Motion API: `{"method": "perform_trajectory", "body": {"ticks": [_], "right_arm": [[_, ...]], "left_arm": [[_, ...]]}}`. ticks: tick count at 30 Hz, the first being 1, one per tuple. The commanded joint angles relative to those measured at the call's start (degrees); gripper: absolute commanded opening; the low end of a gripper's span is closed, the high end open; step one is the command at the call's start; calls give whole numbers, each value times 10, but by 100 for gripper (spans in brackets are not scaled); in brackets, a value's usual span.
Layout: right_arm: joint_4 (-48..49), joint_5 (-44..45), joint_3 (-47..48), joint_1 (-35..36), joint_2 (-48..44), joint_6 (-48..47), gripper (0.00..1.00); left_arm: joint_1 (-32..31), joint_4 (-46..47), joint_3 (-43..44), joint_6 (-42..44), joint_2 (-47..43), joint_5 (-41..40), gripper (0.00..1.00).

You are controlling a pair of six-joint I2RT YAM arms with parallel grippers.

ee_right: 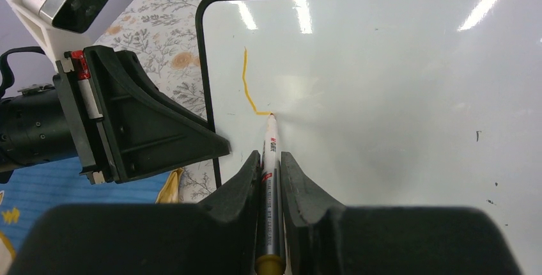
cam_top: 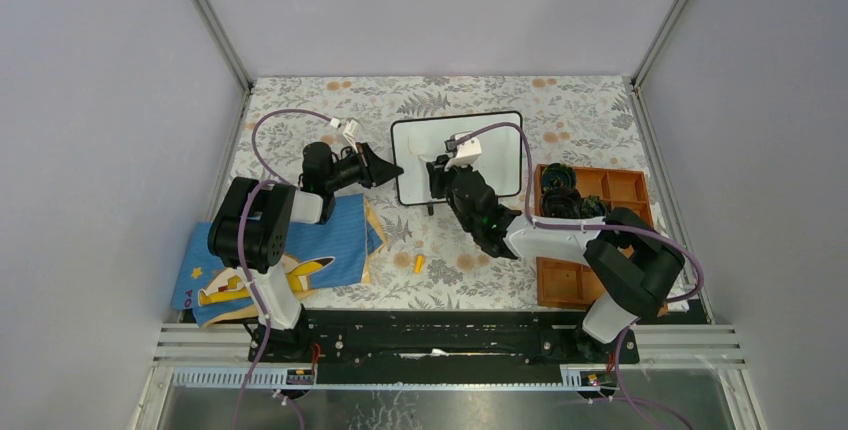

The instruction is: Write a sentence on the whiteboard

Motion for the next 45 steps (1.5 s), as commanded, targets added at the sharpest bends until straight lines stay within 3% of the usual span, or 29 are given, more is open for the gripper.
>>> {"method": "perform_trajectory", "body": {"ticks": [1, 11, 26, 45], "right_arm": [[23, 9, -10, -5, -36, -7, 0], [36, 7, -16, -5, -73, -2, 0], [26, 1, 31, -6, -36, -2, 0], [27, -5, 2, -7, -45, 9, 0]], "left_arm": [[-4, 10, 8, 15, -16, -2, 30], [-4, 16, 7, 10, -21, -2, 38], [-5, 9, 6, 16, -13, -4, 31], [-5, 17, -5, 32, 4, -4, 22]]}}
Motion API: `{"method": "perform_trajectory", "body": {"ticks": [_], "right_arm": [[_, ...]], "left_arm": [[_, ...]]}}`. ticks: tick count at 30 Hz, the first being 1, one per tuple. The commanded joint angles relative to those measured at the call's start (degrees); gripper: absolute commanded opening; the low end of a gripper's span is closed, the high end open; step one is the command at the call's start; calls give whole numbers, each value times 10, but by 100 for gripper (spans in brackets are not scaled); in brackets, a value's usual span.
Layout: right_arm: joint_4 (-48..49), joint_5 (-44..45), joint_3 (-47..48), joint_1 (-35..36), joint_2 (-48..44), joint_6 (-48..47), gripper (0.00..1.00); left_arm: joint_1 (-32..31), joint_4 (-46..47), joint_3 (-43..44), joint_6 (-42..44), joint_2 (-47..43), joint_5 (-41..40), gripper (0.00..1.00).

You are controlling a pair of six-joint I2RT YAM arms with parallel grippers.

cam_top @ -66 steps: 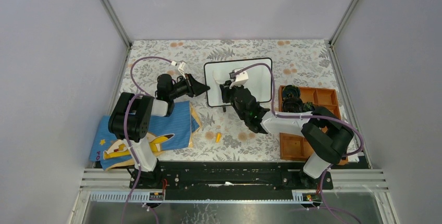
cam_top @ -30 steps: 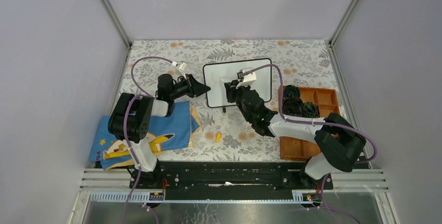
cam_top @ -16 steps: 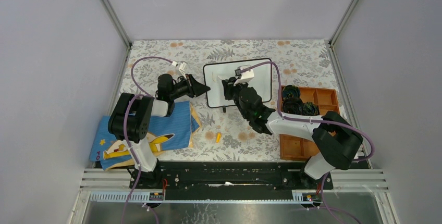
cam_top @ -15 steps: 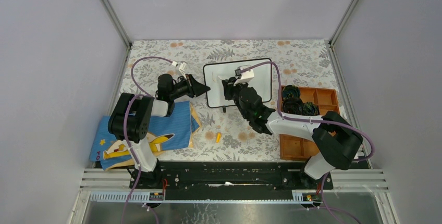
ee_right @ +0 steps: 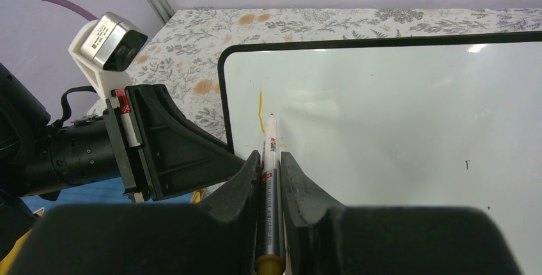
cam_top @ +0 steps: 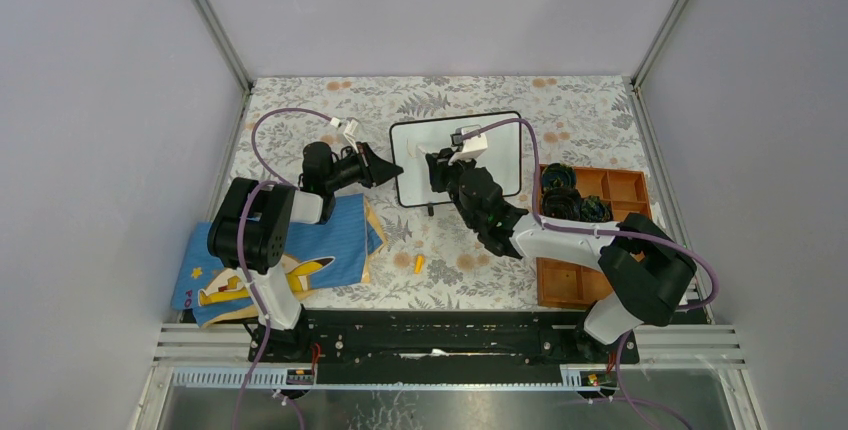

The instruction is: Write a sentence on the whiteboard

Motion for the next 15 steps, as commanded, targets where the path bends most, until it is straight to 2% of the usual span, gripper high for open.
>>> {"method": "perform_trajectory", "body": {"ticks": [1, 15], "right_arm": [[24, 2, -3, -5, -8, 7, 0], [19, 10, -4, -5, -2, 3, 0]], "left_arm": [[-3, 17, -5, 16, 7, -1, 22], [-4, 15, -6, 20, 6, -2, 20]]}}
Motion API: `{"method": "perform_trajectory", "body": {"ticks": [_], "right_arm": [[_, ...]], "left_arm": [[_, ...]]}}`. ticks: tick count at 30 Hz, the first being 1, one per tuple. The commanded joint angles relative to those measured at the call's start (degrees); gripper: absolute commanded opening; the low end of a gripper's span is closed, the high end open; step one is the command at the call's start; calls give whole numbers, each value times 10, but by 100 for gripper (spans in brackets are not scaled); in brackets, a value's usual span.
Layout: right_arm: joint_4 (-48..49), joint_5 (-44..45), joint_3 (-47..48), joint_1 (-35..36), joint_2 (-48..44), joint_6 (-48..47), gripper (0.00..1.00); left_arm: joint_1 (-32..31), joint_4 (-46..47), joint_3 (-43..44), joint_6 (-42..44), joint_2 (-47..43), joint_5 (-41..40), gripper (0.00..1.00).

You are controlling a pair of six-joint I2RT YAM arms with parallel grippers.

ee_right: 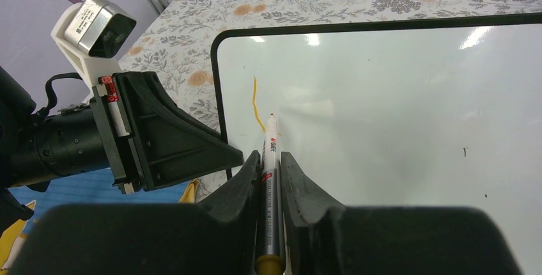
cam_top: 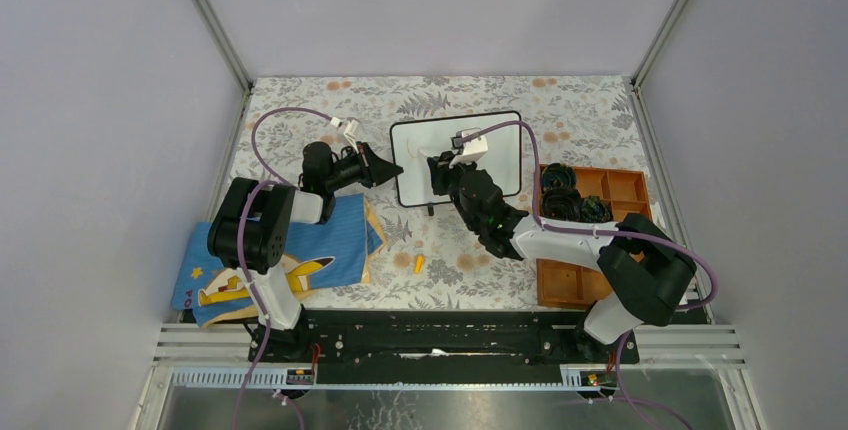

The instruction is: Write a sentence on the whiteboard

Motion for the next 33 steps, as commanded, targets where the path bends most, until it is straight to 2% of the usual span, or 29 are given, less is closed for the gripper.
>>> {"method": "perform_trajectory", "body": {"ticks": [1, 33], "right_arm": [[20, 9, 10, -5, 0, 1, 0], [-11, 20, 42, -9, 45, 4, 0]], "left_arm": [[-4, 11, -6, 11, 6, -3, 20], [-4, 2, -5, 20, 3, -6, 14]]}}
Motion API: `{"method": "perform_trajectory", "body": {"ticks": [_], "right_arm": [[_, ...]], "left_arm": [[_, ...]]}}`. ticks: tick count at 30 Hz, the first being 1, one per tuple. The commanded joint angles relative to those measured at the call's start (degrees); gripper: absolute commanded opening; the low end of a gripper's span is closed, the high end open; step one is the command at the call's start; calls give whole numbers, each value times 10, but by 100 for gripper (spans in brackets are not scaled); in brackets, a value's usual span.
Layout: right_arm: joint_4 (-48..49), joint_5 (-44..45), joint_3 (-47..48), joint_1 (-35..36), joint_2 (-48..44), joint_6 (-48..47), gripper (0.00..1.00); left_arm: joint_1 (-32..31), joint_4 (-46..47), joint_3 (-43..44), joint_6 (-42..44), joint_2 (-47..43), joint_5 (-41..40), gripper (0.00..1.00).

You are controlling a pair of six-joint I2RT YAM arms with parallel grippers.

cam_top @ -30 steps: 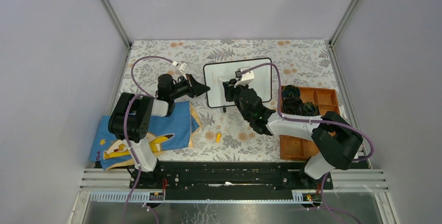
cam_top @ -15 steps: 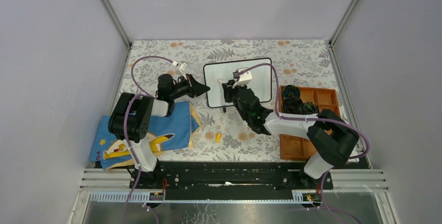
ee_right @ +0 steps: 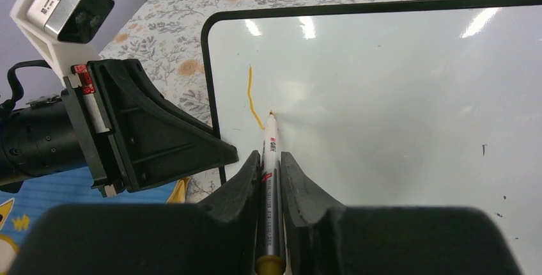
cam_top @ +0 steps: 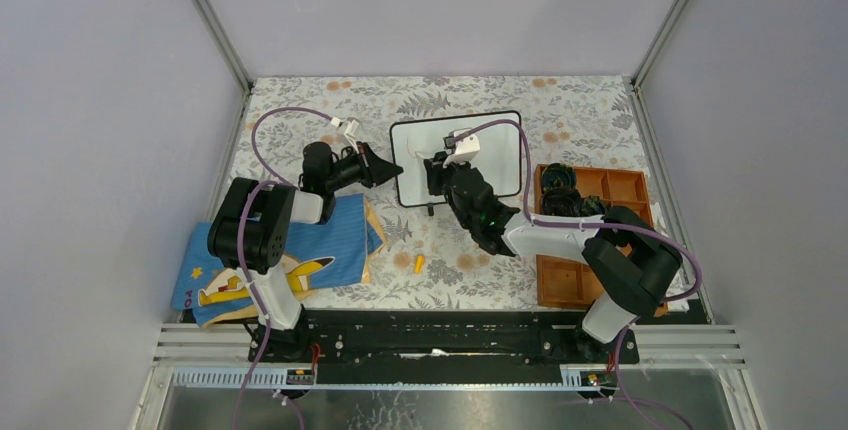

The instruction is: Write a sentence on the whiteboard

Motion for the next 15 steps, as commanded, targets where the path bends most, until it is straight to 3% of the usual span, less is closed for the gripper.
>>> {"method": "perform_trajectory", "body": {"ticks": [1, 15], "right_arm": [[-9, 17, 21, -8, 3, 5, 0], [-28, 35, -11, -7, -18, 5, 0]], "left_arm": [[-4, 2, -5, 13, 4, -6, 14], [-5, -1, -5, 14, 2, -7, 12]]}}
